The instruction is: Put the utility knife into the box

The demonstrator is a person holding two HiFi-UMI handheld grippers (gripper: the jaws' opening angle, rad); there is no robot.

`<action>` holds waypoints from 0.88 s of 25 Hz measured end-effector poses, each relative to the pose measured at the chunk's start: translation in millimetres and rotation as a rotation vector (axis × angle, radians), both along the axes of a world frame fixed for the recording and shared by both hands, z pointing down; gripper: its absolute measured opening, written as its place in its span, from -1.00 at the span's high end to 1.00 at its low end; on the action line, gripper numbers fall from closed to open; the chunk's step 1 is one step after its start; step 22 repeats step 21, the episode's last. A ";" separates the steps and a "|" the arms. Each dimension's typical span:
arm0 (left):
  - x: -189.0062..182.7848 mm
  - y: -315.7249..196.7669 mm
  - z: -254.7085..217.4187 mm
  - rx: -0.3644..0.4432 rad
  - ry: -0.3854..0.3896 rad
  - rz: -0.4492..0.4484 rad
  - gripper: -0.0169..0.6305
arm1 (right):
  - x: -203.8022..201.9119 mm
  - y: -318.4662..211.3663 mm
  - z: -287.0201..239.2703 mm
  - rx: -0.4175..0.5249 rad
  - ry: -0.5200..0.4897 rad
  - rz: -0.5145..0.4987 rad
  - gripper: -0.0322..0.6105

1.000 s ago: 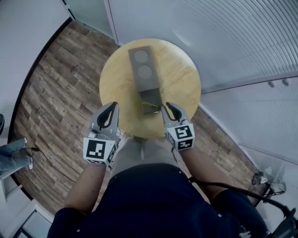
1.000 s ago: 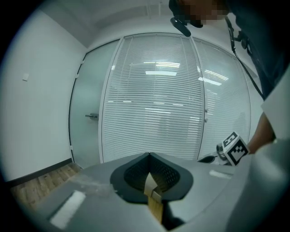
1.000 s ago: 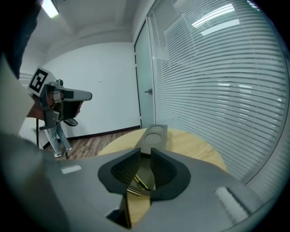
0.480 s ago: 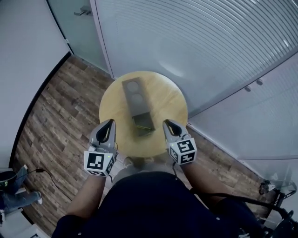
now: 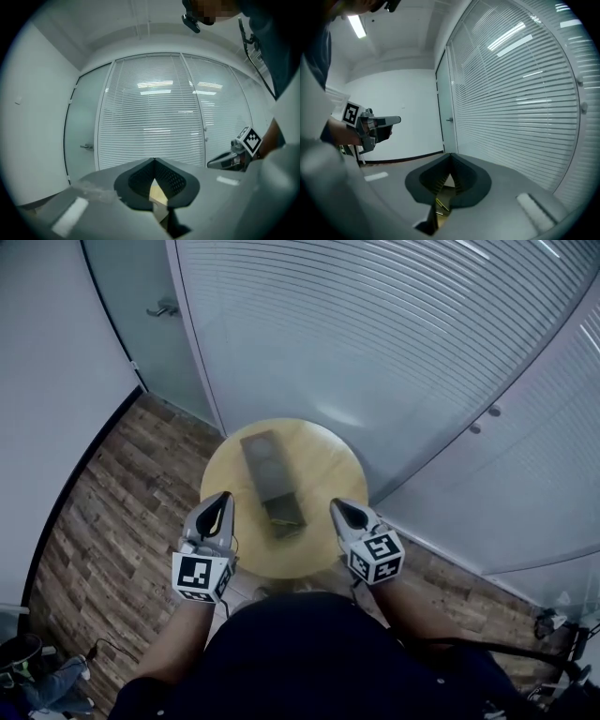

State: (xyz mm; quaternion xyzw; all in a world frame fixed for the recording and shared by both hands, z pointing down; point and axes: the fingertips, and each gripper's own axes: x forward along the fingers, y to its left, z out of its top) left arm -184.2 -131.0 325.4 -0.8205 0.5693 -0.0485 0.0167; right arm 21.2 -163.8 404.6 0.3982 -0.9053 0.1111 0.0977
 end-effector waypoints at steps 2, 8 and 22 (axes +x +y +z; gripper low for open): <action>1.9 1.7 -4.7 0.003 0.003 0.004 0.94 | 2.2 0.6 -2.9 0.004 -0.003 0.008 0.88; -5.6 7.2 -5.4 -0.006 -0.002 -0.003 0.94 | -1.9 2.3 -3.9 0.005 -0.006 0.011 0.88; -1.4 5.4 -3.7 -0.008 0.000 0.019 0.94 | 6.9 -2.9 -2.9 0.005 -0.002 0.045 0.88</action>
